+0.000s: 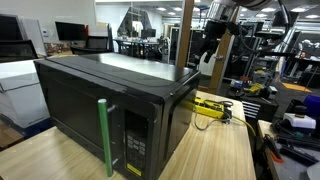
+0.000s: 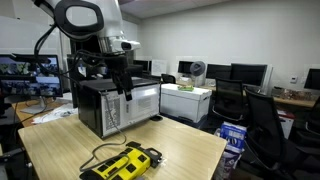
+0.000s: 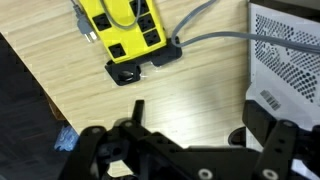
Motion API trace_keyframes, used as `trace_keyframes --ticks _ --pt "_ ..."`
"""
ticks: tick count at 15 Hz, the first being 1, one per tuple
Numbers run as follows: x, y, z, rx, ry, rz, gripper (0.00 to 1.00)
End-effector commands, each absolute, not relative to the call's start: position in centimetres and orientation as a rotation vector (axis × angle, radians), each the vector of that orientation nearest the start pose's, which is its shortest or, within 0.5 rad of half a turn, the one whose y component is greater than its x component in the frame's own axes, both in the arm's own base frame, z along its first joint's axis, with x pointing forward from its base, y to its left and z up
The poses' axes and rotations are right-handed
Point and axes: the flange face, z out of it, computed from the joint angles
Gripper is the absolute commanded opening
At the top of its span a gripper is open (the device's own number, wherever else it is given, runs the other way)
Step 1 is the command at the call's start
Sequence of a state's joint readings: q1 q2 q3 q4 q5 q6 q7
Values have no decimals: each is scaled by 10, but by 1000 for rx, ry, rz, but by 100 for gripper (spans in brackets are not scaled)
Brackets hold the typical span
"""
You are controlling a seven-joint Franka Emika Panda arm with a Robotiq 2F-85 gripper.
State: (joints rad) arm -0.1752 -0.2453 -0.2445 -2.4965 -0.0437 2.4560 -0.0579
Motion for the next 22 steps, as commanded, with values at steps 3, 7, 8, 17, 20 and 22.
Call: trace_keyframes --ticks 3,7,8,17,20,22 --pt "409 -245 351 -3092 530 -304 100" --pt "393 -285 314 -3080 572 -167 100" --pt "390 -292 308 -3075 570 -140 100" --pt "364 -353 246 -3132 628 3 100" --pt "362 -366 226 -3154 658 23 100" --pt "366 -374 211 -3172 666 29 100"
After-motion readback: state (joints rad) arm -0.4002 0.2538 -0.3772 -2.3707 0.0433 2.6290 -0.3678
